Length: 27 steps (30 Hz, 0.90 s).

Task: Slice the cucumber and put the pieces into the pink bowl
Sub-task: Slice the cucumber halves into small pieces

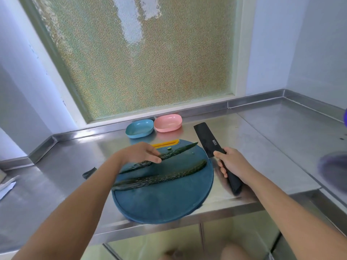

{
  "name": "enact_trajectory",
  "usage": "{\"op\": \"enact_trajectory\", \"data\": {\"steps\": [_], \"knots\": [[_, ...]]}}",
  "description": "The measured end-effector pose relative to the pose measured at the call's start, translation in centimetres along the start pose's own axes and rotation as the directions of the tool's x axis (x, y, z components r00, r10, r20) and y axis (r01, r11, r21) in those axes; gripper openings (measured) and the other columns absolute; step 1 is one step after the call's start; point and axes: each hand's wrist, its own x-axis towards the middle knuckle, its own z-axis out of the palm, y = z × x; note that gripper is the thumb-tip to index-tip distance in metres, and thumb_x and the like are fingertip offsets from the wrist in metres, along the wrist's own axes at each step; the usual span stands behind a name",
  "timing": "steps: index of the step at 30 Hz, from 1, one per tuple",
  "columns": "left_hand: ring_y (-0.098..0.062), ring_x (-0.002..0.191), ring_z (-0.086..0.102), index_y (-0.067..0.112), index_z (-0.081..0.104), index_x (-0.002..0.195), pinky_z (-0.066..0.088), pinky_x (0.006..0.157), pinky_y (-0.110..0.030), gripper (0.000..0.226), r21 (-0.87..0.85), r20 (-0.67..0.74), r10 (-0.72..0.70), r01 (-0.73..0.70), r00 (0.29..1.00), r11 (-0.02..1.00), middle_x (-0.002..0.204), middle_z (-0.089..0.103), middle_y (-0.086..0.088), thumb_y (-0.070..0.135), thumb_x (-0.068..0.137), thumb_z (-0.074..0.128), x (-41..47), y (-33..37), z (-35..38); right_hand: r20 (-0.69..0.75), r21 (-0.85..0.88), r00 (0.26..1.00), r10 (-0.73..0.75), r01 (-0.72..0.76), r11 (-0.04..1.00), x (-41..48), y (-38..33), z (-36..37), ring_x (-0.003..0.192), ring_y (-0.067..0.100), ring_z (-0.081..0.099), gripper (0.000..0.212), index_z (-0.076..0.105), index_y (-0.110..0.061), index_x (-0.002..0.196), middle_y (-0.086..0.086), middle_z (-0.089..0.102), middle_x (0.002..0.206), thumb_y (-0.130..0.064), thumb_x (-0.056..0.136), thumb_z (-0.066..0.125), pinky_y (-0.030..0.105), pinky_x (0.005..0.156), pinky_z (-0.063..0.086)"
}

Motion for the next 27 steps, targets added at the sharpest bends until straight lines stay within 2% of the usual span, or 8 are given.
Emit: {"op": "enact_trajectory", "data": {"steps": [2, 4, 6, 8, 10, 18, 24, 27], "knots": [[-0.008, 0.085, 0.06, 0.028, 0.072, 0.083, 0.038, 0.097, -0.031, 0.018, 0.023, 0.107, 0.012, -0.015, 0.994, 1.0, 0.089, 0.07, 0.01, 0.045, 0.077, 0.071, 0.0, 0.0, -1.0, 0.003, -0.008, 1.0, 0.001, -0.001, 1.0, 0.1, 0.0, 0.0, 0.031, 0.014, 0.042, 0.025, 0.048, -0.012, 0.073, 0.001, 0.048, 0.046, -0.017, 0.098, 0.048, 0.022, 0.037, 0.038], [-0.011, 0.066, 0.055, 0.03, 0.071, 0.068, 0.04, 0.084, -0.031, 0.032, 0.075, 0.158, 0.0, -0.012, 0.987, 0.997, 0.068, 0.063, 0.004, 0.061, 0.066, 0.067, 0.0, 0.0, -1.6, 0.005, -0.008, 1.0, -0.006, 0.006, 1.0, 0.3, 0.1, 0.0, 0.031, 0.014, 0.042, 0.025, 0.046, -0.012, 0.073, 0.003, 0.047, 0.049, -0.016, 0.098, 0.048, 0.023, 0.037, 0.037], [-0.012, 0.082, 0.059, 0.032, 0.072, 0.085, 0.042, 0.085, -0.026, 0.043, 0.108, 0.129, -0.018, 0.004, 0.991, 0.994, 0.089, 0.068, -0.005, 0.066, 0.06, 0.067, 0.6, -0.2, -1.8, 0.001, -0.009, 1.0, -0.011, 0.011, 1.0, 0.5, 0.2, 0.0, 0.032, 0.015, 0.042, 0.025, 0.046, -0.011, 0.073, 0.003, 0.047, 0.05, -0.017, 0.097, 0.048, 0.024, 0.038, 0.038], [-0.015, 0.103, 0.058, 0.023, 0.067, 0.108, 0.041, 0.089, -0.026, 0.044, 0.115, -0.001, -0.005, 0.005, 1.0, 0.993, 0.112, 0.063, -0.002, 0.049, 0.073, 0.073, 1.5, -0.4, -1.7, -0.004, 0.002, 1.0, -0.012, 0.012, 1.0, 0.6, 0.4, 0.0, 0.032, 0.015, 0.042, 0.024, 0.046, -0.012, 0.073, 0.003, 0.047, 0.051, -0.017, 0.097, 0.048, 0.024, 0.038, 0.038], [-0.014, 0.1, 0.056, 0.018, 0.059, 0.119, 0.038, 0.084, -0.024, 0.049, 0.106, -0.161, 0.029, -0.011, 0.987, 0.994, 0.112, 0.057, 0.003, 0.037, 0.077, 0.074, 1.7, -0.1, -1.1, -0.006, 0.018, 1.0, -0.014, 0.015, 1.0, 0.6, 0.5, 0.0, 0.032, 0.015, 0.042, 0.023, 0.046, -0.013, 0.074, 0.004, 0.047, 0.052, -0.017, 0.097, 0.048, 0.023, 0.038, 0.038], [-0.022, 0.102, 0.058, 0.01, 0.058, 0.125, 0.04, 0.08, -0.024, 0.042, 0.298, -0.201, 0.144, -0.08, 0.969, 0.951, 0.118, 0.063, -0.008, 0.028, 0.087, 0.065, 2.6, -0.1, 2.0, 0.004, 0.007, 1.0, -0.005, 0.005, 1.0, 1.2, 0.7, 0.2, 0.034, 0.017, 0.043, 0.023, 0.046, -0.014, 0.074, 0.002, 0.048, 0.051, -0.018, 0.097, 0.048, 0.024, 0.039, 0.038], [-0.024, 0.114, 0.052, 0.011, 0.053, 0.13, 0.041, 0.093, -0.029, 0.046, 0.381, -0.236, 0.135, -0.036, 0.962, 0.924, 0.129, 0.056, -0.008, 0.028, 0.088, 0.063, 4.2, 1.1, 1.7, 0.014, 0.008, 1.0, 0.008, -0.008, 1.0, 0.8, 0.4, 0.1, 0.035, 0.016, 0.043, 0.022, 0.046, -0.014, 0.075, 0.003, 0.048, 0.054, -0.017, 0.097, 0.047, 0.024, 0.039, 0.039], [-0.02, 0.123, 0.047, 0.02, 0.044, 0.137, 0.038, 0.103, -0.035, 0.057, 0.334, -0.278, 0.294, -0.194, 0.915, 0.922, 0.135, 0.047, -0.003, 0.04, 0.087, 0.061, 2.8, 3.8, 4.1, 0.037, -0.028, 0.999, 0.021, -0.02, 0.999, 0.7, 0.0, 0.0, 0.036, 0.017, 0.043, 0.021, 0.046, -0.013, 0.076, 0.005, 0.048, 0.056, -0.015, 0.097, 0.047, 0.025, 0.04, 0.039]]}}
